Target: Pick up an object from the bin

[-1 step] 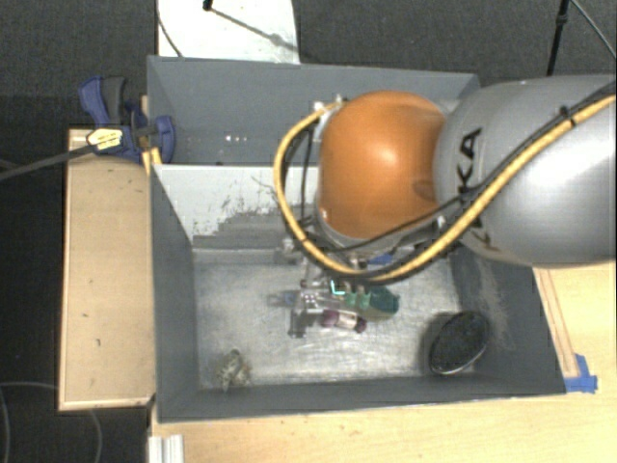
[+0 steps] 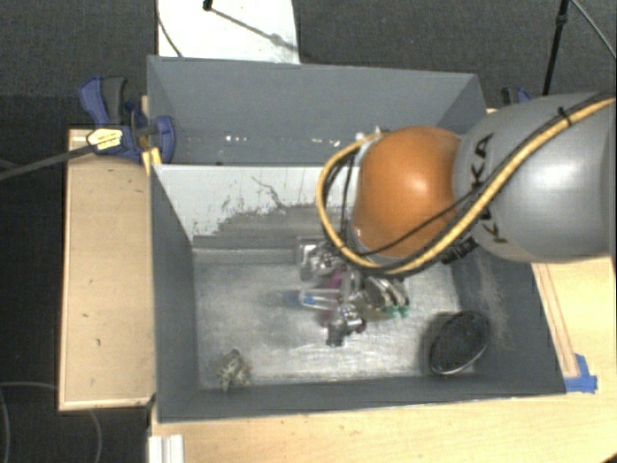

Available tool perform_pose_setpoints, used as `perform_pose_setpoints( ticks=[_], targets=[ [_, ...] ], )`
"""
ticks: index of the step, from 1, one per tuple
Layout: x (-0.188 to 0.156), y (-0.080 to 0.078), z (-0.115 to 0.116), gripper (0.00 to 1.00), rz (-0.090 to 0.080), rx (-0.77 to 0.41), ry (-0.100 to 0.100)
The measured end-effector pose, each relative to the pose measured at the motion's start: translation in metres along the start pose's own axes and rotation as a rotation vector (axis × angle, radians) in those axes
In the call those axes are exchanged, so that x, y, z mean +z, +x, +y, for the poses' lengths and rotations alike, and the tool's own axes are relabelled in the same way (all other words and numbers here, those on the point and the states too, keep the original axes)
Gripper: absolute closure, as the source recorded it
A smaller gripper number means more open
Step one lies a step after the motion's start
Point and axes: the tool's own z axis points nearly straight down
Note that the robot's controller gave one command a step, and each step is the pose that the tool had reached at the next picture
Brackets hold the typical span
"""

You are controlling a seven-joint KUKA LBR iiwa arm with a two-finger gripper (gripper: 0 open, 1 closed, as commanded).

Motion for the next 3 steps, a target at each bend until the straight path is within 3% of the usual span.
perform_pose_setpoints(
  ticks=[1,2,3],
  targets=[
    [0.068,0.016,-0.057,0.0,-0.001,-0.119,-0.001],
    [0.065,0.013,-0.053,1.0,-0.007,-0.117,-0.003],
    [-0.115,0.006,-0.086,1.0,-0.012,-0.67,0.003]
  ],
)
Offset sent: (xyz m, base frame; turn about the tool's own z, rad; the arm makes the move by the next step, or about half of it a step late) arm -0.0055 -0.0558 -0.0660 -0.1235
